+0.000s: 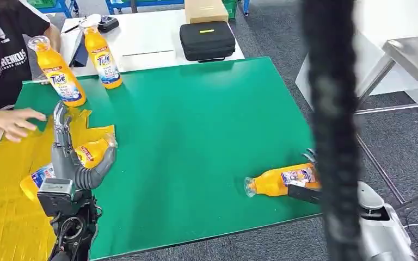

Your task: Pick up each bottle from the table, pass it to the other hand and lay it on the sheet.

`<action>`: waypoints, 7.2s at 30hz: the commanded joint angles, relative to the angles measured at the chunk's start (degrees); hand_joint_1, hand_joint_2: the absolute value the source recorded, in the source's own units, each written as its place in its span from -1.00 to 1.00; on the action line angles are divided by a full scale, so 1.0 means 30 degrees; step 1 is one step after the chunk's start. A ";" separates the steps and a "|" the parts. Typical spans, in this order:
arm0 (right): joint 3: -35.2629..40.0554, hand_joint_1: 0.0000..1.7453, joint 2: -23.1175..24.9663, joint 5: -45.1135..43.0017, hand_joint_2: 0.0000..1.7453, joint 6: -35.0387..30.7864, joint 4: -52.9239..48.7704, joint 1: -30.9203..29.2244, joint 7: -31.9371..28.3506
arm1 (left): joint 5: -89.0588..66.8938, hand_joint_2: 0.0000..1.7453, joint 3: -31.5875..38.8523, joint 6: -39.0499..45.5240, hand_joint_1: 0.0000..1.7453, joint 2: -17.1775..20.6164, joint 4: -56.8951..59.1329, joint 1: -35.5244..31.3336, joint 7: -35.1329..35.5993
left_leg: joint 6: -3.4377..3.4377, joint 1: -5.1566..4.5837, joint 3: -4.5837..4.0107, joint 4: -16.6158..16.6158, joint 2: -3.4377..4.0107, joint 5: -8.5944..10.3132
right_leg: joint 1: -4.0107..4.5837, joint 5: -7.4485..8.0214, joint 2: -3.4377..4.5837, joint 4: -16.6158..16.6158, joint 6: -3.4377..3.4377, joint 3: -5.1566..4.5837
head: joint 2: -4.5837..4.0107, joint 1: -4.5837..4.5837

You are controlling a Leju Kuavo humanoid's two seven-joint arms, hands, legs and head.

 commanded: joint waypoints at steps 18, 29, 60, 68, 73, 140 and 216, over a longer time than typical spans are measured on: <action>0.1008 1.00 0.3107 0.0204 1.00 -0.3138 0.4280 -0.1857 0.0176 | 0.0055 1.00 -0.0044 0.0062 -1.00 0.0336 0.0049 -0.0040 -0.0100 | -0.0078 0.0039 0.0234 -0.0020 0.0101 -0.0073 | 0.0035 0.0003 0.0081 -0.0039 -0.0007 0.0194 | 0.0000 0.0000; -0.1619 1.00 0.5927 -0.3283 1.00 -0.7391 0.2060 -0.1993 -0.0936 | -0.0148 1.00 -0.0854 -0.1553 -1.00 0.0461 -0.0355 0.0061 0.0645 | -0.0079 0.0026 0.0181 -0.0009 0.0075 -0.0023 | 0.0017 0.0000 0.0118 -0.0003 -0.0004 0.0150 | 0.0000 0.0000; 0.3508 1.00 1.0458 -1.7985 1.00 -0.6874 0.0827 -0.4803 -0.6991 | 0.6554 1.00 -0.6210 -1.2952 -1.00 0.0094 0.8674 -0.6472 0.6392 | -0.0104 0.0019 -0.0067 0.0018 -0.0056 0.0030 | 0.0007 -0.0049 -0.0077 0.0043 0.0024 -0.0055 | 0.0000 -0.0007; 0.5211 1.00 1.1143 -1.7808 1.00 -0.6614 0.1904 -0.5270 -0.6842 | 0.7234 1.00 -0.6557 -1.2614 -1.00 -0.0494 0.9422 -0.6927 0.6648 | -0.0102 0.0024 -0.0082 0.0026 -0.0079 0.0032 | 0.0013 -0.0052 -0.0102 0.0048 0.0024 -0.0069 | 0.0000 -0.0007; 0.6695 1.00 1.1450 -1.7357 1.00 -0.6289 0.2453 -0.5545 -0.6571 | 0.8112 1.00 -0.6126 -1.1431 -1.00 -0.0777 1.0152 -0.7346 0.6746 | -0.0096 0.0024 -0.0096 0.0032 -0.0080 0.0035 | 0.0013 -0.0048 -0.0102 0.0052 0.0024 -0.0080 | 0.0000 0.0007; 0.9942 1.00 1.1262 -1.6240 1.00 -0.7104 0.5059 -0.4794 -0.6232 | 1.0678 1.00 -0.4416 -0.7279 1.00 -0.0854 0.8267 -0.5866 0.4785 | -0.0085 0.0030 -0.0127 0.0004 -0.0154 0.0058 | 0.0018 -0.0048 -0.0169 0.0024 0.0022 -0.0094 | 0.0000 -0.0007; 0.6020 -1.00 0.8985 -1.6527 1.00 -0.8273 -0.5487 0.0601 -0.6402 | -1.9589 1.00 -0.1509 0.2447 1.00 0.6598 2.0698 -1.2603 0.4656 | -0.0182 0.0069 -0.0087 0.0048 -0.0118 0.0040 | 0.0046 -0.0075 -0.0181 0.0076 -0.0043 -0.0082 | 0.0000 0.0007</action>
